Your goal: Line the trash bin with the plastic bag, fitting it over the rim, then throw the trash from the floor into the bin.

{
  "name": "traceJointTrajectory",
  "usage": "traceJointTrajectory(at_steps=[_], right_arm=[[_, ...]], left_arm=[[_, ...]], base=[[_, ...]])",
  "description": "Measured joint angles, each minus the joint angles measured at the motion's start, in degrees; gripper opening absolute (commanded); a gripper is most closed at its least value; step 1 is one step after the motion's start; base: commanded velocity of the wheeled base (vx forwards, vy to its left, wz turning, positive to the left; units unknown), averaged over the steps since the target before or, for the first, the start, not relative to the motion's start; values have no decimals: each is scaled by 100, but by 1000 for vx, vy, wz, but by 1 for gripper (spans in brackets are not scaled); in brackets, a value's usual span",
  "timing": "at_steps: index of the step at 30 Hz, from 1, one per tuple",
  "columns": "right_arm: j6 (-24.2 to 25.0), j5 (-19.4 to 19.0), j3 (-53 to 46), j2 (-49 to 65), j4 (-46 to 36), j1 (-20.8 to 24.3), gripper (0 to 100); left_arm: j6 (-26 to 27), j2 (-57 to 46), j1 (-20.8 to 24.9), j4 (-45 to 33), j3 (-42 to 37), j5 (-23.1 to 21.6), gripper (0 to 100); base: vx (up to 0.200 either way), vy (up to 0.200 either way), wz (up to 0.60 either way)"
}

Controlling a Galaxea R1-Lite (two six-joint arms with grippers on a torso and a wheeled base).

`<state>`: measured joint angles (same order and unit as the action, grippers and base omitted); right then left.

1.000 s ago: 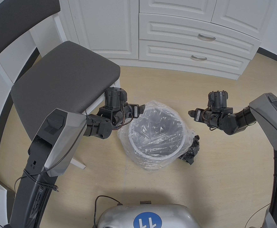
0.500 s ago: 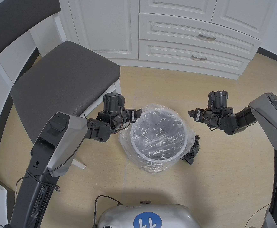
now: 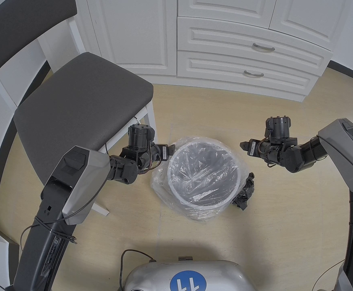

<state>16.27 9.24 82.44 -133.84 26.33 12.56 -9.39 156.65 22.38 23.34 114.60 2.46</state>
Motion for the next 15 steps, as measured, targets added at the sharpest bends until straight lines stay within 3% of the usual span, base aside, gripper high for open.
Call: traceJointTrajectory(at_steps=[7,15], right_arm=[[-18,0,-37,40,-6,-10,100],[-300,0,-210,149,-48,-82,100]], left_arm=[[-167,-61,-22,121,-2,68,100],[-232,-601,16,-79,-182,563,100]], base=[[0,0,0],[0,0,0]])
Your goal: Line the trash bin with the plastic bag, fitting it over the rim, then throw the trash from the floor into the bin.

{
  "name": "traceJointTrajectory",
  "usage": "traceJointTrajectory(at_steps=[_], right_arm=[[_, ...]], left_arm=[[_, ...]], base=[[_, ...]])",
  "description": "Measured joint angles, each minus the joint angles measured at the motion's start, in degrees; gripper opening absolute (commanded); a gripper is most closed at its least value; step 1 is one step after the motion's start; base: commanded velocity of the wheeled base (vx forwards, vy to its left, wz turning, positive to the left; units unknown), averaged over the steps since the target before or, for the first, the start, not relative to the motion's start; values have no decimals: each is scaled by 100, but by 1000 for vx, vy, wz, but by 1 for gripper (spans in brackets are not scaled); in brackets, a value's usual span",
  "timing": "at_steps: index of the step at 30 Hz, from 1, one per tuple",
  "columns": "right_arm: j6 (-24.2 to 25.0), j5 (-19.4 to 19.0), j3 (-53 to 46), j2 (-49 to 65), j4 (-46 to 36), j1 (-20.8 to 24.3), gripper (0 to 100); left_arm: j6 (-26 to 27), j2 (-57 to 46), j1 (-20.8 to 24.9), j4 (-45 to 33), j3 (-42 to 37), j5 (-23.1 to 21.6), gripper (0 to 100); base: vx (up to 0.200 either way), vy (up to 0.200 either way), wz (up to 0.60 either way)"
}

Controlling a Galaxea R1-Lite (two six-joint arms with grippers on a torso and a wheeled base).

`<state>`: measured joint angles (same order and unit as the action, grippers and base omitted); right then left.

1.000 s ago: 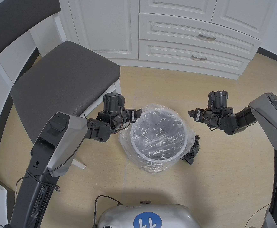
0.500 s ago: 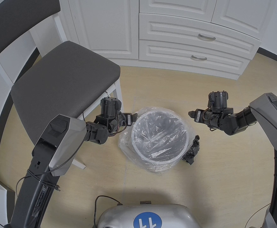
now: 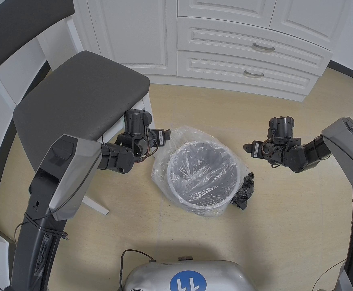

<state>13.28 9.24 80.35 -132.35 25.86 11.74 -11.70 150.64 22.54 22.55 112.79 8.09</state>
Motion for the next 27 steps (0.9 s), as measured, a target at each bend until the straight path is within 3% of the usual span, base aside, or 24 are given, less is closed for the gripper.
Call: traceJointTrajectory(at_steps=[13,27], right_arm=[[-491,0,-332,96,28,-96,100],[-558,-2,-414,123,37,-111,100]], left_arm=[[40,-968,168,433,-2274,-139,100],[18,-563,122,790,-2308,-178,100]], base=[[0,0,0],[0,0,0]])
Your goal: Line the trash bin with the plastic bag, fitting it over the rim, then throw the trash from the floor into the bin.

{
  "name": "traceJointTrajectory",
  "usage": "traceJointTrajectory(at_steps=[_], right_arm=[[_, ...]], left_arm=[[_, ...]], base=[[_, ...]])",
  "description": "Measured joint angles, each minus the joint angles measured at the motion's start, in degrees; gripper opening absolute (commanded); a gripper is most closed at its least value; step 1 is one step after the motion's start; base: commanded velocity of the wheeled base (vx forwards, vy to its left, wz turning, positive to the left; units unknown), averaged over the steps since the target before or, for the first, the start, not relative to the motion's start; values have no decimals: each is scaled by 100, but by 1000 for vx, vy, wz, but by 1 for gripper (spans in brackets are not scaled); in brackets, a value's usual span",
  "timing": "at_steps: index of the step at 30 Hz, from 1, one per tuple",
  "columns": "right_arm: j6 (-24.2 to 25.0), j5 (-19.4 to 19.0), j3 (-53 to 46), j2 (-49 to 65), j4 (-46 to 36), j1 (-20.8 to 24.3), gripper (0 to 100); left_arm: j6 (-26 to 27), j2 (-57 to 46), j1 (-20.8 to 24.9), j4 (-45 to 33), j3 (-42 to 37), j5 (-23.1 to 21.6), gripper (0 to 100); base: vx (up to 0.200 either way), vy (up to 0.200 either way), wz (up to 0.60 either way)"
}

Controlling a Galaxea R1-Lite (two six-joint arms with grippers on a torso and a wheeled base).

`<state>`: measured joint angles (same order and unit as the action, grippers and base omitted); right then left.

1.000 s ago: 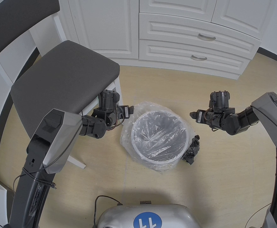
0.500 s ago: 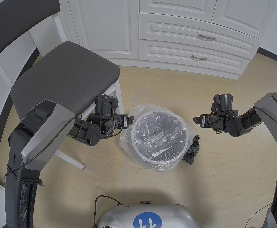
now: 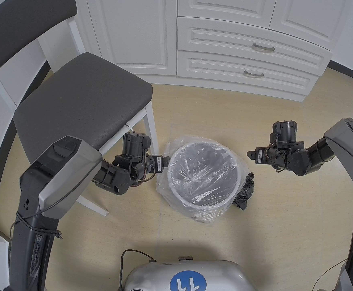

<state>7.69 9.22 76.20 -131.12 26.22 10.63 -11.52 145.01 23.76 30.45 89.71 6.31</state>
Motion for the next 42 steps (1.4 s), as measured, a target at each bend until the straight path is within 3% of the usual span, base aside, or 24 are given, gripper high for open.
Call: traceJointTrajectory(at_steps=[12,20,28,38,42], right_arm=[[-134,2,-46,-82,-1,0,100],[-288,-5,-162,-96,0,2,100],[-718,-51,-471,44,7,-61,100],[-1576,-297,-1104,179,10,-83,100],[-1527,-424,-1168,111,29,34,100]], left_arm=[[-52,670,55,589,76,50,100],[-183,513,-55,606,-44,233,100],[-233,-339,-108,674,-1039,364,100],[-174,-1069,38,1384,-2628,-20,100],[-154,-1085,77,1562,-2907,-66,100]], base=[[0,0,0],[0,0,0],[0,0,0],[0,0,0],[0,0,0]])
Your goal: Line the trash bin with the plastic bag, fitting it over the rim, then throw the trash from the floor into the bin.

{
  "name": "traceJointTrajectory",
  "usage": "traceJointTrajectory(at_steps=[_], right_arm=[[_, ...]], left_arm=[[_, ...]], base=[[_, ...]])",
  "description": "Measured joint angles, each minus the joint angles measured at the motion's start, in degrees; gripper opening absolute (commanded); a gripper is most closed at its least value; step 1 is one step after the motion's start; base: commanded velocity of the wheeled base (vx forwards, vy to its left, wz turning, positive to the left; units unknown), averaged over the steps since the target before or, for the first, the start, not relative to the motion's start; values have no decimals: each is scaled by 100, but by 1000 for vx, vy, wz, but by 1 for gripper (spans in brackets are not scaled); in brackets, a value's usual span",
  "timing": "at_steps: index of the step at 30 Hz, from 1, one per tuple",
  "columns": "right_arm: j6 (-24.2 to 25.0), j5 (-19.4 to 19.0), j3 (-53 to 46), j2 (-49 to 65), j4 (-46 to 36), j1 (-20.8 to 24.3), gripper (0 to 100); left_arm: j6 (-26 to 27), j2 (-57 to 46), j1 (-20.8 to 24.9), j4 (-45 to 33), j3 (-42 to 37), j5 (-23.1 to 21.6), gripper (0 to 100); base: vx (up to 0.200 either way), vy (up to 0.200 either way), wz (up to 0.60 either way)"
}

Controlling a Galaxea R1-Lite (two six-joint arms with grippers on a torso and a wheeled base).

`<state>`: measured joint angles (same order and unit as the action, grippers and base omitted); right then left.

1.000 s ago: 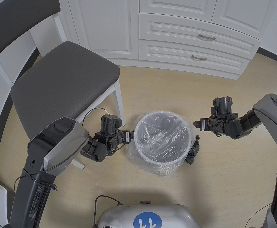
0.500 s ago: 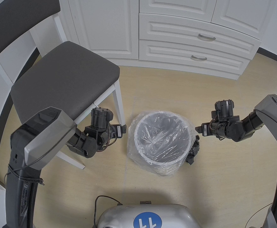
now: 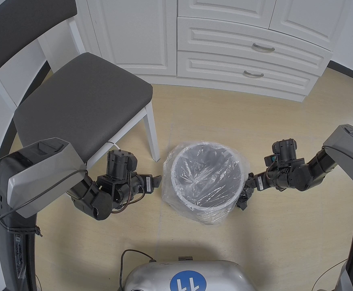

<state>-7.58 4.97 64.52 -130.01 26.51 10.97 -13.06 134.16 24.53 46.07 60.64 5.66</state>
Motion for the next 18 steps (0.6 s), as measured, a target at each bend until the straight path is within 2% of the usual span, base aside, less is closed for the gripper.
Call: traceJointTrajectory(at_steps=[8,18], right_arm=[[957,82,658,-400,422,107,100],[2164,622,2160,-1122,550,118,100]], left_arm=[[162,2,35,104,-441,-202,100],[499,116,144,766,-995,-464,100]], base=[[0,0,0],[0,0,0]])
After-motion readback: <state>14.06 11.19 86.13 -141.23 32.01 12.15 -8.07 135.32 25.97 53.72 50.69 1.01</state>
